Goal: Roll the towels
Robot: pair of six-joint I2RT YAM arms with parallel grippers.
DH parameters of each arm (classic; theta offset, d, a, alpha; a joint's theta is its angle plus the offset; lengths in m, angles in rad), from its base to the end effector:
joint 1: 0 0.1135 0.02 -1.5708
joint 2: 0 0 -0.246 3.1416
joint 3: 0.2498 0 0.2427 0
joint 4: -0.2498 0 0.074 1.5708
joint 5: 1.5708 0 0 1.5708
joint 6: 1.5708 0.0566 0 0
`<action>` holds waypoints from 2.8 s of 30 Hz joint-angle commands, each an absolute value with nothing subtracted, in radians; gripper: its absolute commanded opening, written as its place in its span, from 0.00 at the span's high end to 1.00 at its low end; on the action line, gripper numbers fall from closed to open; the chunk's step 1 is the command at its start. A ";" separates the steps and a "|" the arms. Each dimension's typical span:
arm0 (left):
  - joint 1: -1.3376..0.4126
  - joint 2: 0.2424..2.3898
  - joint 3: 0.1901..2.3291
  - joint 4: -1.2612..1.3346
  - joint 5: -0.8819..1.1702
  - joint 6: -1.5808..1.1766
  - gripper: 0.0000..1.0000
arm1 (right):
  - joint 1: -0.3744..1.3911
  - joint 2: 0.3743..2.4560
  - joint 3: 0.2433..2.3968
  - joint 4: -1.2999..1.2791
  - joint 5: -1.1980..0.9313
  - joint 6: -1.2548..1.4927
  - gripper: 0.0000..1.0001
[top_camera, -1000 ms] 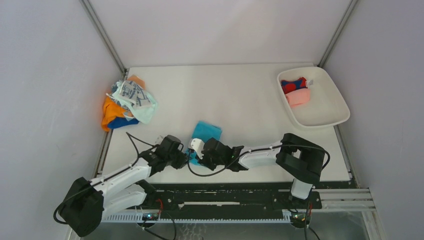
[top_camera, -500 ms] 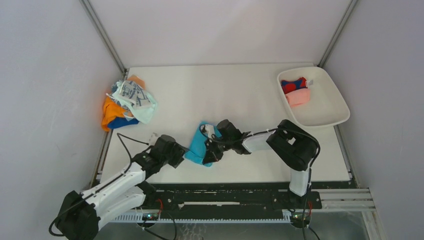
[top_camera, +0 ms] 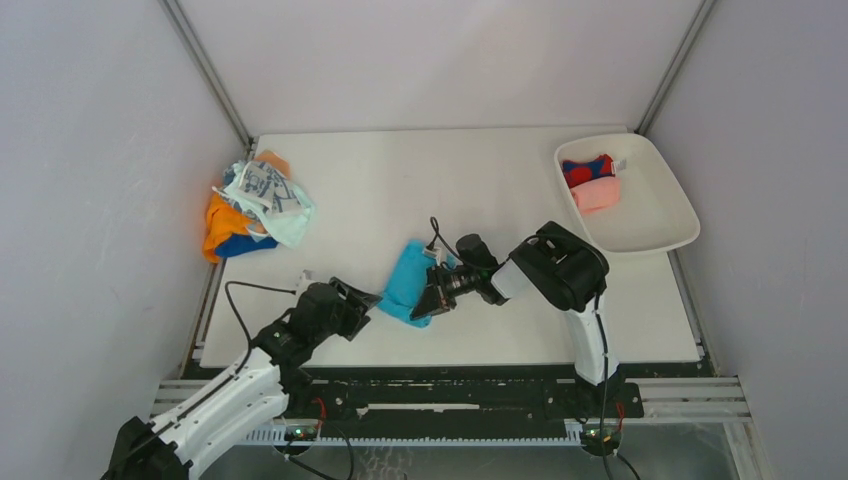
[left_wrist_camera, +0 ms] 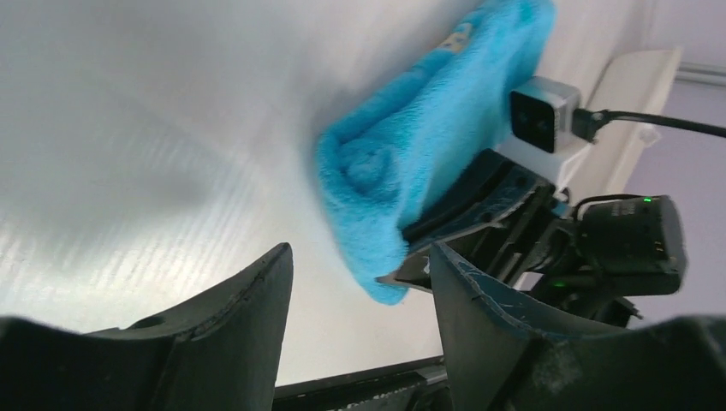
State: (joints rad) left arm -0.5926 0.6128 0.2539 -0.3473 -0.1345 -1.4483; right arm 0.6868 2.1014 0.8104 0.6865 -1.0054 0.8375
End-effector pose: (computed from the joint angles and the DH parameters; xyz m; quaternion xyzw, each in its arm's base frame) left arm 0.1361 -0.0825 0.1441 -0.4015 0.8126 -0.3244 0.2706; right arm 0.2426 0.2607 0.0569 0.1648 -0.7906 -0.5897 0.0001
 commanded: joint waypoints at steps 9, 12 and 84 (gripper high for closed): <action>-0.601 0.916 0.280 -0.074 -0.076 -1.432 0.35 | 0.639 2.189 0.834 0.661 -1.028 0.985 1.00; -0.601 0.994 0.313 -0.055 -0.086 -1.424 0.35 | 0.636 2.192 0.835 0.642 -1.021 0.985 1.00; -0.515 1.236 0.523 -0.468 0.073 -1.290 0.89 | 1.407 1.846 0.902 0.111 0.400 -0.358 0.61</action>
State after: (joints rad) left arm -0.5209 1.2240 0.5205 -0.4538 0.0582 -1.3060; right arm 1.4044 1.8095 0.8906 0.1471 0.3809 -0.3363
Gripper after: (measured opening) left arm 0.144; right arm 0.455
